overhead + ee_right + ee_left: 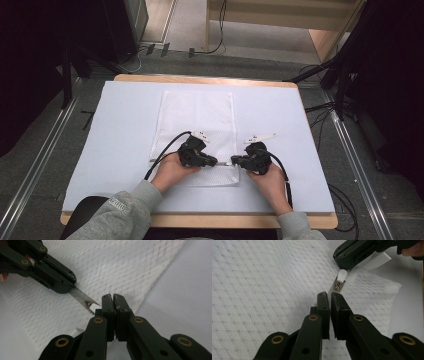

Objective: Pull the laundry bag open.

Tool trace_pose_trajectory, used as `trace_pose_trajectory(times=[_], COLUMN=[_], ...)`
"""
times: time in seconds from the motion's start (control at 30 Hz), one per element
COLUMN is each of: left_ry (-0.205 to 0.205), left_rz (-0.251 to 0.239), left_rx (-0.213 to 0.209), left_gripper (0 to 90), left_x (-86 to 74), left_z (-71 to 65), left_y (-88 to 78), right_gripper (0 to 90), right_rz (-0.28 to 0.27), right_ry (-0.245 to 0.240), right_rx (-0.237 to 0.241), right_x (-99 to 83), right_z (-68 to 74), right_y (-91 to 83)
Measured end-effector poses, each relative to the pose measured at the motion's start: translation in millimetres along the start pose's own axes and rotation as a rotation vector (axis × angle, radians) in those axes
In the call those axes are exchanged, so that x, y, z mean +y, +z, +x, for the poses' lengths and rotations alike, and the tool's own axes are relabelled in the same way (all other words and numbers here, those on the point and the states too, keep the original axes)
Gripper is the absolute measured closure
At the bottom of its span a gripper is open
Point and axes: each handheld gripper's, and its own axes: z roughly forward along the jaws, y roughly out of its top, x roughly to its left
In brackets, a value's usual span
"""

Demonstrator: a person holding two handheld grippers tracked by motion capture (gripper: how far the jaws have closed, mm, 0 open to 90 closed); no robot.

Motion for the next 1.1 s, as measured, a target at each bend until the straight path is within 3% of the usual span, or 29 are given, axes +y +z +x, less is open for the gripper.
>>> trace_pose_trajectory(times=[0.23,0.73,0.9,1.1], left_ry=[-0.001,0.001,0.003,-0.033], left_rz=[-0.003,-0.005,-0.006,-0.011], left_rx=[-0.002,-0.005,-0.004,-0.024], left_gripper=[86.1,85.1,85.1,84.7], left_x=[-0.1,-0.9,-0.9,-0.8], left_z=[0.4,0.7,1.1,4.6], left_y=[0.2,-0.2,-0.3,-0.8], right_gripper=[89.9,90.0,90.0,90.0], right_rz=[0.0,0.023,0.037,0.03], right_ry=[0.001,-0.009,-0.039,-0.056], right_rx=[-0.005,0.046,0.032,0.03], right_x=[0.5,-2.2,-2.9,0.3], right_z=[0.6,7.4,15.2,20.6], right_y=[0.6,0.9,1.3,7.9])
